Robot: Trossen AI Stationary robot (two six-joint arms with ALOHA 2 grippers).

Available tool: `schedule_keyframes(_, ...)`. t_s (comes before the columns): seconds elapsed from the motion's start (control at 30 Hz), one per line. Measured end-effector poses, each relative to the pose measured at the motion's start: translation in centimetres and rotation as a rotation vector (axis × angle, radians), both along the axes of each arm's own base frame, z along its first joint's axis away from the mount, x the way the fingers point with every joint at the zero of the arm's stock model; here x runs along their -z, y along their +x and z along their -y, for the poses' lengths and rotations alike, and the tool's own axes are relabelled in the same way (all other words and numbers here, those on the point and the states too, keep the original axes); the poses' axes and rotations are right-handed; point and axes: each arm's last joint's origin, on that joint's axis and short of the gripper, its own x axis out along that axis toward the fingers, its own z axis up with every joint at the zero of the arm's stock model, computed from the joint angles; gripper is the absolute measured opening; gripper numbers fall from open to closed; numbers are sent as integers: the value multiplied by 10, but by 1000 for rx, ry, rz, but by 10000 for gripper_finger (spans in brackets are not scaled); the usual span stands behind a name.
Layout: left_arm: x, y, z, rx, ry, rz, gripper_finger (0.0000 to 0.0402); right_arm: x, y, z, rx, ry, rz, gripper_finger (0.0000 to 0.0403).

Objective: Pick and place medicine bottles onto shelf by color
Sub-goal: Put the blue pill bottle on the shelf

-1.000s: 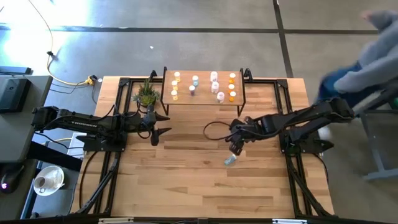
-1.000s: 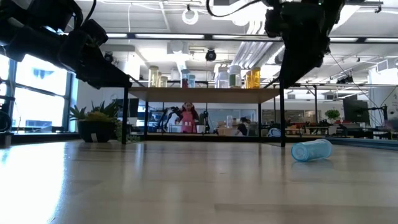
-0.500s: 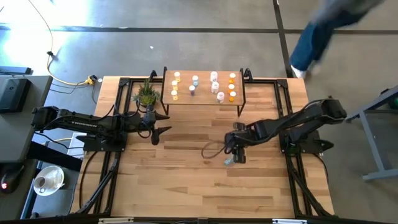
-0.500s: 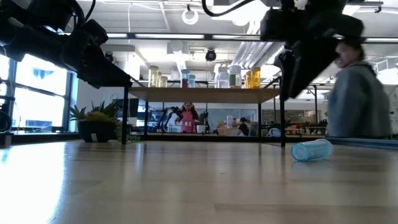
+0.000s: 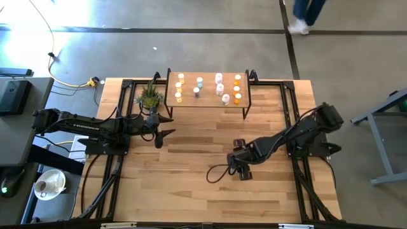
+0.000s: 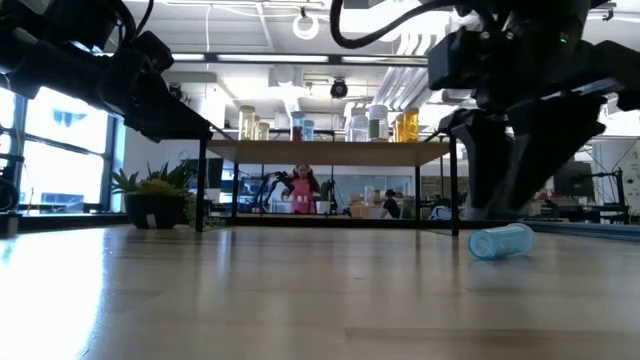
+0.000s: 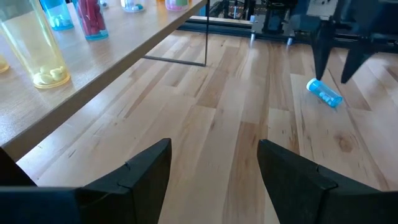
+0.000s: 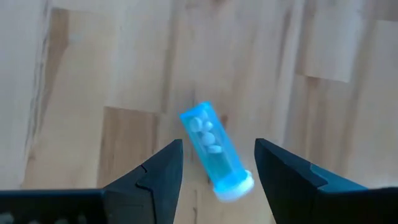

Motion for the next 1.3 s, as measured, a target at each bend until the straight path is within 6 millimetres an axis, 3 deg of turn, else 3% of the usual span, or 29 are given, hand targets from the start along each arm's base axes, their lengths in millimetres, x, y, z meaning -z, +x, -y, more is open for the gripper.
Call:
schedule_keyframes(0.53,0,0,0,0,-1,0,229,38,11,-11,-81,-12,-81,190)
schedule_keyframes(0.7,0,0,0,0,-1,0,229,38,12,-11,-79,-7,-80,175)
schedule_keyframes(1.03,0,0,0,0,-1,0,229,31,23,-16,-74,29,-5,107)
schedule_keyframes(1.3,0,0,0,3,-2,-1,229,30,27,-13,-2,90,6,89)
